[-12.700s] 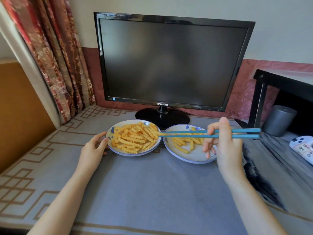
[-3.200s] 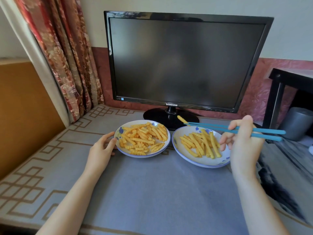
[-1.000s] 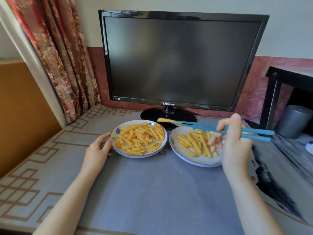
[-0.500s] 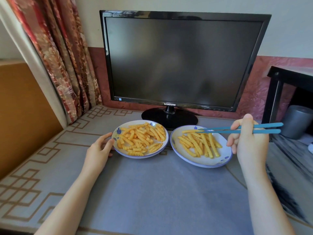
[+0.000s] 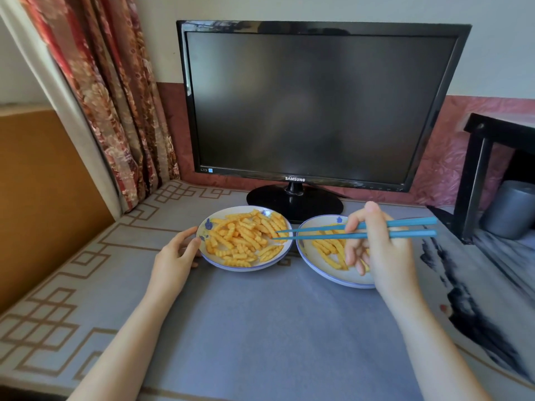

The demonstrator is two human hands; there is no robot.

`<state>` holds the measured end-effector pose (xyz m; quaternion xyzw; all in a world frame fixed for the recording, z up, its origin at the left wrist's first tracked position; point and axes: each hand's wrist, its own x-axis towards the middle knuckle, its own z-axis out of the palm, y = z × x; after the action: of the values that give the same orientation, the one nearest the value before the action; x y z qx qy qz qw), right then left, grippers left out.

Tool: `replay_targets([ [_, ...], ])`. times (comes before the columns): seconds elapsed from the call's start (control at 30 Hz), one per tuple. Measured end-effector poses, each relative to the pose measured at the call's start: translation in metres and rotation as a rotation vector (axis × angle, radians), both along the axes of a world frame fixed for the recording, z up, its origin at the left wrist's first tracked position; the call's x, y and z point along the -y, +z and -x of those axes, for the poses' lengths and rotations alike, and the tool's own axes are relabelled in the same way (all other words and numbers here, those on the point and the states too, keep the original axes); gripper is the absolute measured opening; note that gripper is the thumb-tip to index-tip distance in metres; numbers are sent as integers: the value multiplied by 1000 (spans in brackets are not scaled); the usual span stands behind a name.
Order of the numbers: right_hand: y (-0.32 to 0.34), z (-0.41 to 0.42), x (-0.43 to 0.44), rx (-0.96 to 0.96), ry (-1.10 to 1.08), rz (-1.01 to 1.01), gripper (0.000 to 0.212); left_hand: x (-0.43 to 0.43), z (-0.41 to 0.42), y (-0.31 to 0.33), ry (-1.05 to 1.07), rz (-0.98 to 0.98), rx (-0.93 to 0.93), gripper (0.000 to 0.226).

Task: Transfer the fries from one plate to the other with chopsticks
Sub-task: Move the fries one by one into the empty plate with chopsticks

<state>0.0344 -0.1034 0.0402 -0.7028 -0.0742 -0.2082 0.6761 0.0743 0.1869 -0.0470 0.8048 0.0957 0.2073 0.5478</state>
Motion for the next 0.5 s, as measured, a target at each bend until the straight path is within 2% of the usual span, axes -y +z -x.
replay_targets([
  [0.5, -10, -11, -8, -109, 47, 63, 43, 1, 0, 2, 5, 6, -5, 30],
])
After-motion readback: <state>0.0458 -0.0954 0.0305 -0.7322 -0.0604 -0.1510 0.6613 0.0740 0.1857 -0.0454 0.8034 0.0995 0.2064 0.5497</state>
